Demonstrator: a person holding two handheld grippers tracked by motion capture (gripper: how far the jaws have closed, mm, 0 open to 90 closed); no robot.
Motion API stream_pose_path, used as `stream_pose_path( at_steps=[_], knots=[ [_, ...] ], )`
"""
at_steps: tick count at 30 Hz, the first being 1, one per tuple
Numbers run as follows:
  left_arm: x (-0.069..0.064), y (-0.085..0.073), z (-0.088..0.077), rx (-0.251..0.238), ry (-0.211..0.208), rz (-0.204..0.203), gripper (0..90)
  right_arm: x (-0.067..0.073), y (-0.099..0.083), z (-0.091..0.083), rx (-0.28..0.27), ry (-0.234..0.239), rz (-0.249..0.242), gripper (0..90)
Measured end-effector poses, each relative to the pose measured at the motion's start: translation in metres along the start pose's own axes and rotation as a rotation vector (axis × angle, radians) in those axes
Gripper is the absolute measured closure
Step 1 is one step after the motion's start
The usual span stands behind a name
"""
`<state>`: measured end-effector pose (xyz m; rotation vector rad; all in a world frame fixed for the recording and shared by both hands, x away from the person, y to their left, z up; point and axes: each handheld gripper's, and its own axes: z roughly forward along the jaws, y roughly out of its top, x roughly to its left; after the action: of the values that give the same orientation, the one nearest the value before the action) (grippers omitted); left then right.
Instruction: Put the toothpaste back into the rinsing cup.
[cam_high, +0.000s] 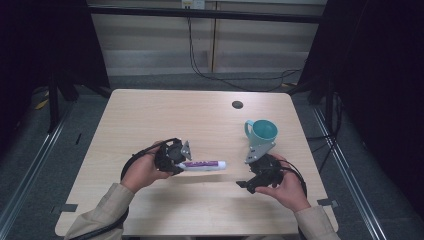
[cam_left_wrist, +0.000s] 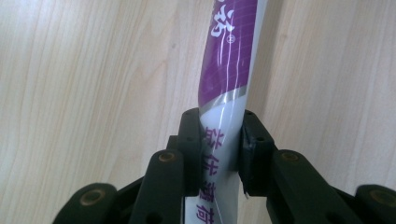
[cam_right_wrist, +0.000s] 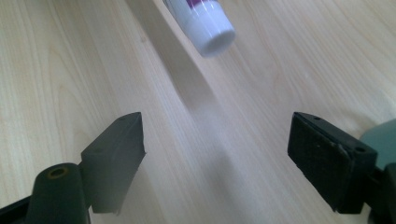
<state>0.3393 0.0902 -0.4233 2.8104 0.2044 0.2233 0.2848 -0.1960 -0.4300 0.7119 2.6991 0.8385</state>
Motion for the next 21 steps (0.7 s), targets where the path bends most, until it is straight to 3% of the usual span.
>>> stream_pose_path(
  at_steps=[5,16,21],
  knots=[
    [-0.004,0.009,0.002,-0.006,-0.004,0.025,73.7,0.002,0.017,0.0,0.004,0.005,-0.032,18.4],
    [-0.012,0.028,0.003,-0.008,-0.014,0.062,73.6,0.005,0.038,0.002,0.028,0.037,-0.093,22.2],
    [-0.015,0.033,0.005,-0.01,-0.019,0.076,73.6,0.006,0.046,0.004,0.049,0.059,-0.098,26.9]
  ],
)
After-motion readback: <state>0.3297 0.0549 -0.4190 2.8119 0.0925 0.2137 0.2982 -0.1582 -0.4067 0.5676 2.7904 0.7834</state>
